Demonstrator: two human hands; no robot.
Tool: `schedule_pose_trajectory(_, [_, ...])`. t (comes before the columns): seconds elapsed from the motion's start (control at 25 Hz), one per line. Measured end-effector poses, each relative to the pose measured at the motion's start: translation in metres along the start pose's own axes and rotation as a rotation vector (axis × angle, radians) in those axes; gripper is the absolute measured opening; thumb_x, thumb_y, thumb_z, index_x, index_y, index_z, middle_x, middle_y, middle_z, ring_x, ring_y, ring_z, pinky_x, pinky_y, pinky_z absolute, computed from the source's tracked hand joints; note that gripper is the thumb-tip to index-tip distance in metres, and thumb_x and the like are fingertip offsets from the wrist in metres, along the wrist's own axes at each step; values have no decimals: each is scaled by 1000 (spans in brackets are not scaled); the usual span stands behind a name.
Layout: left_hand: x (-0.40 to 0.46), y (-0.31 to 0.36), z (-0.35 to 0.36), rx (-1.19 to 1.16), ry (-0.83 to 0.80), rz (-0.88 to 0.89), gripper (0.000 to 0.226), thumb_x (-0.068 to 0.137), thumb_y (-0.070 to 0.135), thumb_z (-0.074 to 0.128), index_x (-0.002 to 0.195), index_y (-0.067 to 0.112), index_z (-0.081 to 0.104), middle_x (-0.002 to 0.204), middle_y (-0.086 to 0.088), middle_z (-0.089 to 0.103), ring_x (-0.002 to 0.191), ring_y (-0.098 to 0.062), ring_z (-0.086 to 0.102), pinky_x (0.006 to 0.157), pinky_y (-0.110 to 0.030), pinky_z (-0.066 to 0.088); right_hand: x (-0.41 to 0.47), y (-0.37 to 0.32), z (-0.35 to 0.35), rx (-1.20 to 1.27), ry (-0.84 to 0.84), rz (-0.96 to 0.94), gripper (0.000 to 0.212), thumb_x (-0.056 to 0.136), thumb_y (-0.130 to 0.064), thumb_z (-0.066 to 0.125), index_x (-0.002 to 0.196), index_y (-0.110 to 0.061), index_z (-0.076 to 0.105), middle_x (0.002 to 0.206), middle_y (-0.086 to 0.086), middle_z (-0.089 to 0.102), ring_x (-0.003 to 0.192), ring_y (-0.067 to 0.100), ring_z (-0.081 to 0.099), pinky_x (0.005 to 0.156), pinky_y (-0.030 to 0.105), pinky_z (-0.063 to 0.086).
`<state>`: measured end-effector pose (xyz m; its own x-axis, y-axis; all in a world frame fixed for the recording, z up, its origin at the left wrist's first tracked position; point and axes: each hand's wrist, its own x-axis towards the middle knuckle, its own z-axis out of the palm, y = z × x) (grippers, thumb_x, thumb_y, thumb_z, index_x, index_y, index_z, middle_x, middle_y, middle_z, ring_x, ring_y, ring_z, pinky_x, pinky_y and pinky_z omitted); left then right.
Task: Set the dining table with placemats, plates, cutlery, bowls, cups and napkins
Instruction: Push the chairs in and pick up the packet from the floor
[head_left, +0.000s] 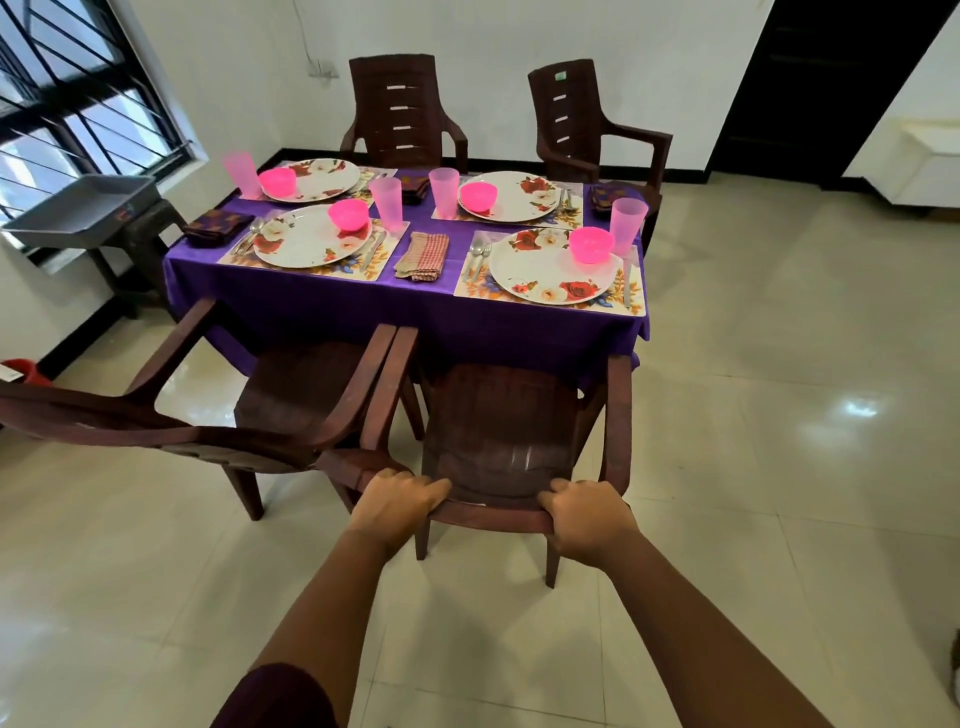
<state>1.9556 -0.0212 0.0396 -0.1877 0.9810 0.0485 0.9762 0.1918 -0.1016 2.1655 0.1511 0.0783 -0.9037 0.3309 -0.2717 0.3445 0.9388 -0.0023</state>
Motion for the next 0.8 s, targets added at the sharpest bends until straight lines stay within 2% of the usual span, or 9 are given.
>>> schedule_pose_trajectory(0.16, [0,3,0,-11,43,0,24,73,28,80,90,29,63,64,8,62,54,-14,61,54,-27,48,1,-1,-3,30,-5,12,38,92,-40,47,126,-25,54,115,1,58,101,24,60,84,36,52])
schedule_pose_trajectory(0.32, [1,0,6,-99,61,-67,30,66,41,80,89,32,63,69,14,65,58,-12,62,55,-25,49,4,1,-5,61,-43,12,44,87,-52,48,123,-26,51,115,-1,57,101,23,58,81,35,49])
schedule_pose_trajectory(0.4, [1,1,7,-116,54,-81,27,70,45,73,91,32,65,76,13,68,65,-13,65,59,-28,50,5,5,-5,81,-77,-1,45,85,-53,50,121,-26,50,114,-1,57,101,22,58,77,33,46])
schedule_pose_trajectory(0.48, [3,3,7,-133,114,-70,23,76,51,63,87,30,65,78,12,68,67,-14,65,61,-30,49,7,7,-5,106,-103,-14,45,85,-55,51,120,-27,50,113,-2,57,100,21,58,74,31,43])
schedule_pose_trajectory(0.56, [0,6,5,-135,155,-68,31,79,58,54,83,29,64,78,12,68,67,-15,64,61,-29,48,8,7,-3,114,-122,-14,47,84,-58,51,121,-28,50,114,-2,57,101,21,58,78,33,46])
schedule_pose_trajectory(0.64, [0,9,0,-118,145,-79,46,78,68,46,94,29,65,87,11,69,72,-15,64,65,-29,47,9,8,-2,121,-116,-20,50,84,-58,51,123,-27,49,116,-1,56,104,22,57,83,37,50])
schedule_pose_trajectory(0.72, [-3,11,-15,-113,-52,-79,80,72,86,35,124,29,58,111,9,66,91,-17,62,76,-32,47,10,9,-1,121,-128,-31,52,83,-57,52,125,-26,48,118,0,56,106,24,57,85,38,50])
schedule_pose_trajectory(0.8, [5,9,-42,-117,-401,-50,110,59,100,19,145,33,34,132,10,50,114,-18,52,94,-35,43,11,11,-1,244,-200,-49,63,78,-65,57,126,-25,49,119,0,54,107,24,56,88,39,51])
